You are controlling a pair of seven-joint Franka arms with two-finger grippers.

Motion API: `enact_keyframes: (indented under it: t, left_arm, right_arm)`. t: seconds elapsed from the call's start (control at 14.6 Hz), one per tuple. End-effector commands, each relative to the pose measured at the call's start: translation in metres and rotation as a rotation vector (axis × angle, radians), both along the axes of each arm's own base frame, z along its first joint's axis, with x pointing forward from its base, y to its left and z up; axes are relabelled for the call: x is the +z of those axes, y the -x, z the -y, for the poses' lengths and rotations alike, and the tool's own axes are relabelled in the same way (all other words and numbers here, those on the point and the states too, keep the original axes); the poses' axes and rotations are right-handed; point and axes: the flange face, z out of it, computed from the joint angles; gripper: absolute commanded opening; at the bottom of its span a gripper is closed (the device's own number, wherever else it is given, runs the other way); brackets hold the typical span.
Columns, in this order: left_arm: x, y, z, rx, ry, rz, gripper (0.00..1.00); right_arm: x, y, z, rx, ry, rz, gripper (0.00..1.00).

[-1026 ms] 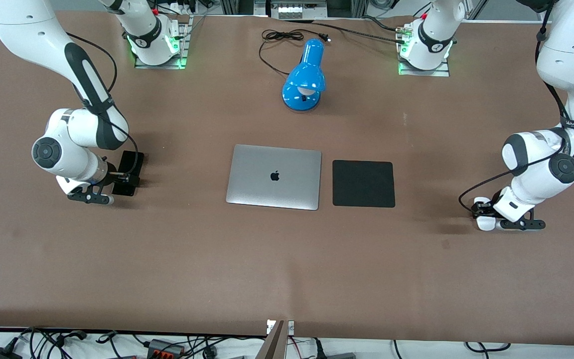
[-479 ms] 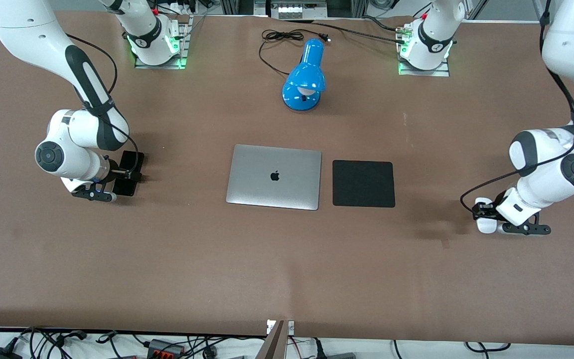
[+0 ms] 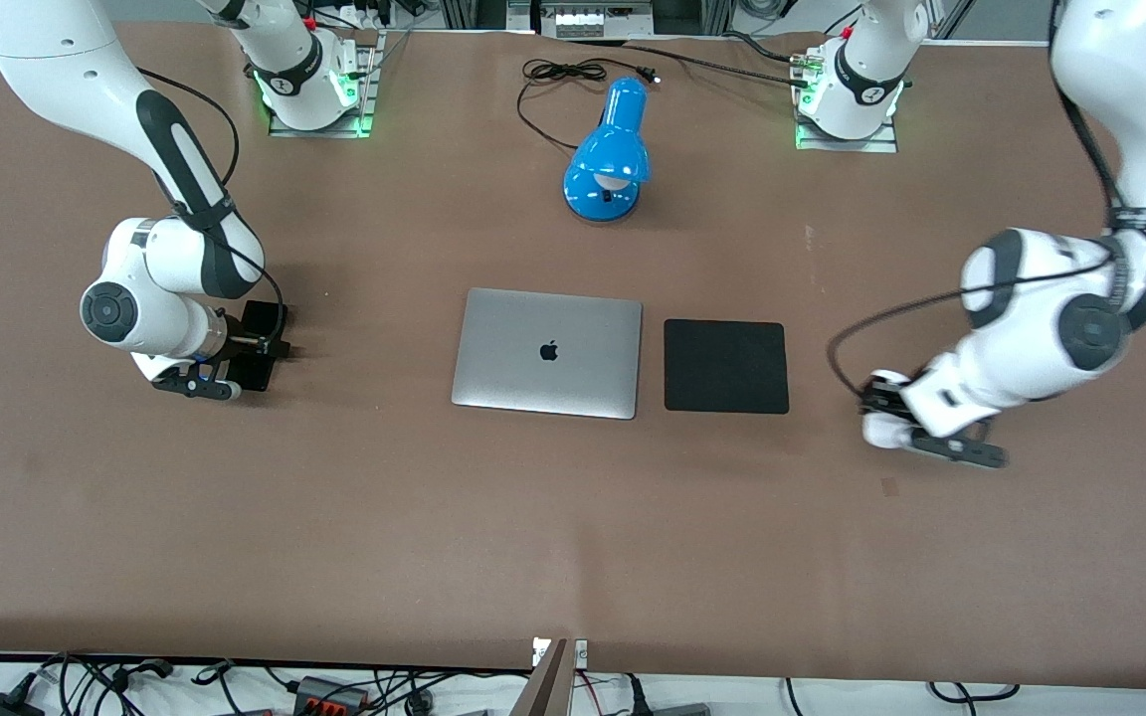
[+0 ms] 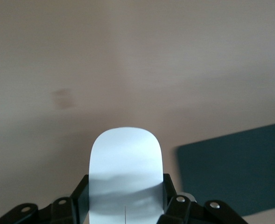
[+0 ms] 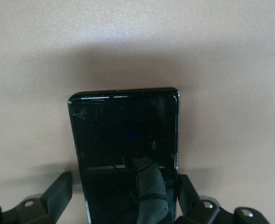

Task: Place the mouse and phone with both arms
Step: 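Carry the white mouse with the left gripper onto the black mouse pad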

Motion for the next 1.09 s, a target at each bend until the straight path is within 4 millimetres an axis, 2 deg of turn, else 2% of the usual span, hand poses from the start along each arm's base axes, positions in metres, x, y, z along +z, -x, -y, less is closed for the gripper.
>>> enact_keyframes:
  t: [0.0, 0.07, 0.14, 0.27, 0.41, 0.48, 0.62, 0.89, 1.03]
  left_arm:
    - [-0.015, 0.014, 0.081, 0.02, 0.009, -0.042, 0.38]
    - [-0.021, 0.021, 0.107, 0.034, 0.005, -0.056, 0.38]
    - [-0.032, 0.027, 0.122, 0.082, 0.0, -0.082, 0.38]
    - [-0.061, 0.032, 0.123, 0.158, -0.007, -0.13, 0.35]
    - [-0.082, 0.039, 0.127, 0.171, 0.005, -0.123, 0.34]
    - [-0.086, 0.045, 0.135, 0.19, 0.005, -0.123, 0.34]
    - [-0.092, 0.055, 0.155, 0.215, -0.008, -0.134, 0.32]
    - [-0.114, 0.065, 0.147, 0.194, -0.066, -0.133, 0.32]
    - [-0.119, 0.067, 0.15, 0.206, -0.085, -0.129, 0.31]
  right_arm:
    - [-0.002, 0.008, 0.0, -0.025, -0.006, -0.021, 1.0]
    - [-0.001, 0.009, -0.001, -0.022, -0.007, -0.023, 1.0]
    - [-0.001, 0.009, 0.0, -0.023, -0.006, -0.024, 1.0]
    - [-0.001, 0.009, 0.0, -0.022, -0.007, -0.026, 1.0]
    - [-0.002, 0.01, 0.0, -0.024, -0.007, -0.035, 0.7]
    - [-0.002, 0.011, -0.001, -0.022, -0.007, -0.04, 0.47]
    - [-0.002, 0.012, -0.002, -0.013, -0.008, -0.057, 0.25]
    - [0.006, 0.009, -0.003, 0.001, -0.013, -0.06, 0.18]
    - [0.029, -0.003, -0.008, 0.019, -0.016, -0.02, 0.18]
